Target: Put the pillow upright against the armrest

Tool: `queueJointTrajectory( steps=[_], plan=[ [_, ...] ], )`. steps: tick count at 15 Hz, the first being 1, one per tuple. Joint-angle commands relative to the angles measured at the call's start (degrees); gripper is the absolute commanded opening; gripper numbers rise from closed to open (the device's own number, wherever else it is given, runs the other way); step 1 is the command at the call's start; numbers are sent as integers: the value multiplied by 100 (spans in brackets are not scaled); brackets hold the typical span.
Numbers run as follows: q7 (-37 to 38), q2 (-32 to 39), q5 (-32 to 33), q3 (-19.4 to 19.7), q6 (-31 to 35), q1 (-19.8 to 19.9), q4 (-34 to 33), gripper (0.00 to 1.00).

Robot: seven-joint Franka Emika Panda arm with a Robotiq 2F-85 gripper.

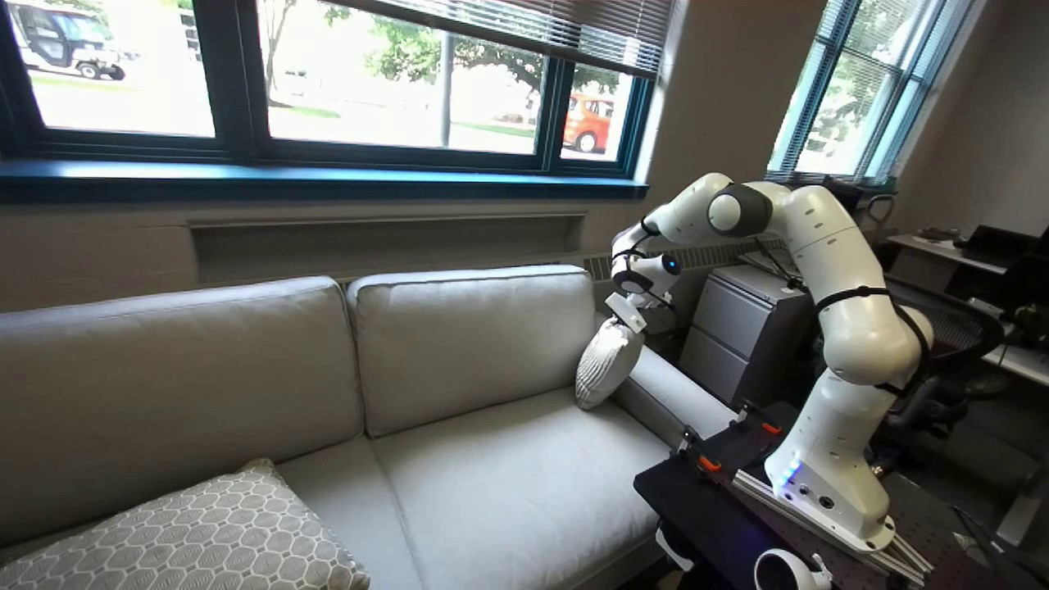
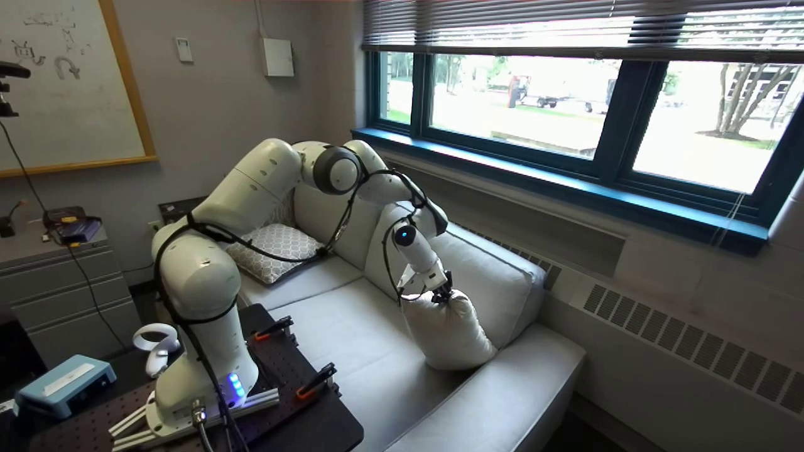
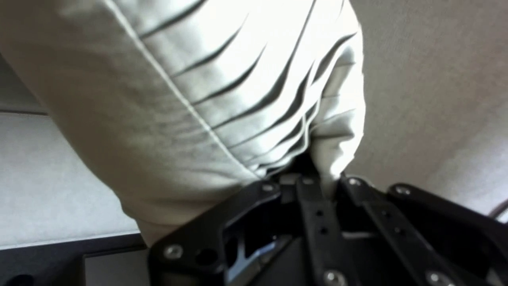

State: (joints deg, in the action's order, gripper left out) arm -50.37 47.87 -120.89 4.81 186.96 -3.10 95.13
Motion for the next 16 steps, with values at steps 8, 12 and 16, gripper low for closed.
queueJointTrajectory(
  steps=[8,12,16],
  plan=[
    [22,200,-53,-1,-354,89,240,2],
    [57,560,265,-490,-497,368,639,2],
    [947,628,1627,-766,-917,463,1571,33]
  ],
)
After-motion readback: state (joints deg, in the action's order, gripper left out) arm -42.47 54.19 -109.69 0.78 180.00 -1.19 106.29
